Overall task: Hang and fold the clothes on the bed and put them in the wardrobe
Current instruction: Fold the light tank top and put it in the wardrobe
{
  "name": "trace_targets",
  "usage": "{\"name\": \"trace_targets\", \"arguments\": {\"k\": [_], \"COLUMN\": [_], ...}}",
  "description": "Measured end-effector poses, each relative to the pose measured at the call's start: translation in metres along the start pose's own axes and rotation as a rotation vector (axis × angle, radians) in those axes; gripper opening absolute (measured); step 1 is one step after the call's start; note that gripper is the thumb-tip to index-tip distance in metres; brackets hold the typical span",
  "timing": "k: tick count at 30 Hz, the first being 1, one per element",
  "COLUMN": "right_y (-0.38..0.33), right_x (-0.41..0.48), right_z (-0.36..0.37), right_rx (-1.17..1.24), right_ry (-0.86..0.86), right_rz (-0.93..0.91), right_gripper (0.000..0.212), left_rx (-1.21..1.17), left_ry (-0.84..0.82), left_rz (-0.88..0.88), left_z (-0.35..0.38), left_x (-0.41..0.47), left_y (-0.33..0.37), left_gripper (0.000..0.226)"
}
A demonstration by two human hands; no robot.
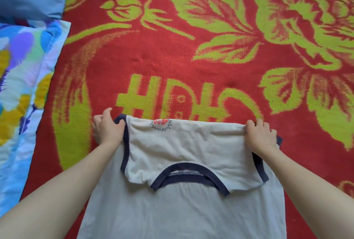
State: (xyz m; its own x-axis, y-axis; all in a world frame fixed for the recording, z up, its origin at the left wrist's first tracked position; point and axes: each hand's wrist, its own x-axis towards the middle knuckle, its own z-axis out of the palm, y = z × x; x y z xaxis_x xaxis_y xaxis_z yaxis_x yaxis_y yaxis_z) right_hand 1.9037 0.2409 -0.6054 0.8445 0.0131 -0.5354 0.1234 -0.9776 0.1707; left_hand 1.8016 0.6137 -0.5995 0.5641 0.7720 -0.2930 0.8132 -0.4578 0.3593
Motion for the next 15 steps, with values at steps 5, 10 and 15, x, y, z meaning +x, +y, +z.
{"name": "trace_targets", "arguments": {"k": [5,10,15], "right_y": [-0.002,0.017,0.043], "right_x": [0.006,0.010,-0.012], "right_z": [-0.004,-0.013,-0.018], "right_rx": [-0.055,-0.138,0.065], "right_ry": [-0.027,0.024,0.234], "right_rz": [-0.009,-0.098,-0.311], "right_gripper": [0.023,0.017,0.011], "left_rx": [0.547,0.956,0.698], "left_ry": [-0.133,-0.283,-0.326], "left_rz": [0.734,0.790,1.030], "left_z": [0.021,0.013,-0.025], "left_x": [-0.014,0.005,0.011], "left_y": [0.015,0.005,0.003], "left_gripper": [0.053,0.051,0.016]}}
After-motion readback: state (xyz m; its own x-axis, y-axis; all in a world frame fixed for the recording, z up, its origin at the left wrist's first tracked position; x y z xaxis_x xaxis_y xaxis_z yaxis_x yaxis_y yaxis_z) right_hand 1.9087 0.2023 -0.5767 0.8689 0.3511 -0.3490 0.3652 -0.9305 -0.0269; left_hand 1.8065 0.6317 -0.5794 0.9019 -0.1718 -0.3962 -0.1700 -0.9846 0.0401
